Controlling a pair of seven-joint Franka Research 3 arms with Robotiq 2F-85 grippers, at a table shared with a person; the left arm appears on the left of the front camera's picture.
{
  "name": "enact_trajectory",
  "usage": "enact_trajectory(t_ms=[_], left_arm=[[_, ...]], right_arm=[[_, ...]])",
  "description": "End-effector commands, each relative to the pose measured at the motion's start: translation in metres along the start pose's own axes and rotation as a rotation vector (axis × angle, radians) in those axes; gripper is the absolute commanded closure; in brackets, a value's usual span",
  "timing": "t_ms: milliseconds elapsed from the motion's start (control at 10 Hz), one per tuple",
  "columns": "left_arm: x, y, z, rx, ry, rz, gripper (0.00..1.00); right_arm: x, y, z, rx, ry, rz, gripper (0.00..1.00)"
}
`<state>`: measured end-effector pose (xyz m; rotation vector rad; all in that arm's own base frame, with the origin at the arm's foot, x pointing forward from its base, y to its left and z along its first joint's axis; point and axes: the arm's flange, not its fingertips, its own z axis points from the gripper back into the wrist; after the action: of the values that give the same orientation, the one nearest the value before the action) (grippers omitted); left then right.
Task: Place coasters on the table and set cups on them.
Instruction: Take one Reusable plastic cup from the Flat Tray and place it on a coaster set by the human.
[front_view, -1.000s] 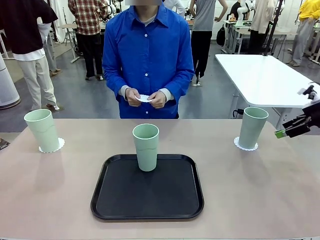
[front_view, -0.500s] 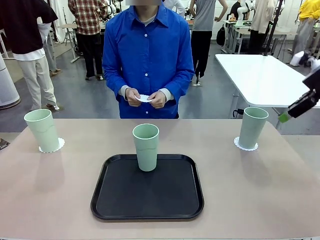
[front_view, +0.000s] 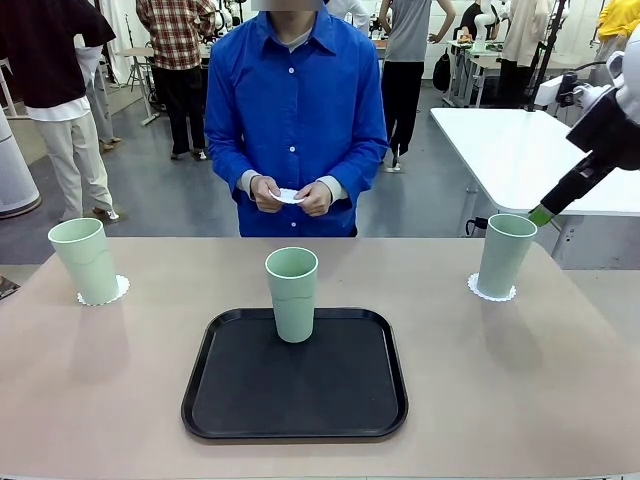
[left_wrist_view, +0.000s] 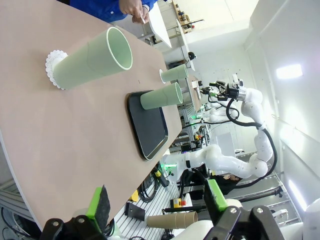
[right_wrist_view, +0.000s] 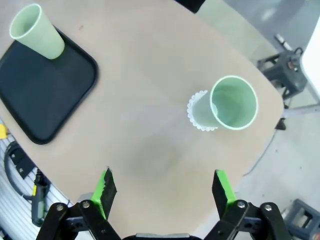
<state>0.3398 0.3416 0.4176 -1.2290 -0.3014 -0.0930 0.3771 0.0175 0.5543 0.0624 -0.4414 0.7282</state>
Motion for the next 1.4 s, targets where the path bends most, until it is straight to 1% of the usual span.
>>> enact_trajectory(t_ms=[0, 900, 1000, 1100, 1200, 1300], left_arm=[[-0.003, -0.002, 0.001, -0.004, 0.003, -0.005, 0.0], [-0.003, -0.002, 0.001, -0.004, 0.003, -0.005, 0.0], [-0.003, -0.002, 0.001, -0.004, 0.003, -0.005, 0.0], [-0.003, -0.002, 0.001, -0.004, 0.003, -0.005, 0.0], [-0.003, -0.002, 0.001, -0.004, 0.003, -0.005, 0.0], [-0.003, -0.002, 0.001, -0.004, 0.003, -0.005, 0.0]], right_arm=[[-0.013, -0.01, 0.003, 0.011, -0.031, 0.003, 0.0], [-0.013, -0.01, 0.003, 0.011, -0.031, 0.003, 0.0], [-0.009, -0.011, 0.005, 0.034, -0.037, -0.008, 0.0], [-0.023, -0.012, 0.026, 0.01, 0.105, -0.169, 0.0], [-0.038, -0.018, 0.035, 0.081, 0.196, -0.387, 0.0], [-0.054, -0.021, 0.037, 0.043, 0.255, -0.454, 0.0]])
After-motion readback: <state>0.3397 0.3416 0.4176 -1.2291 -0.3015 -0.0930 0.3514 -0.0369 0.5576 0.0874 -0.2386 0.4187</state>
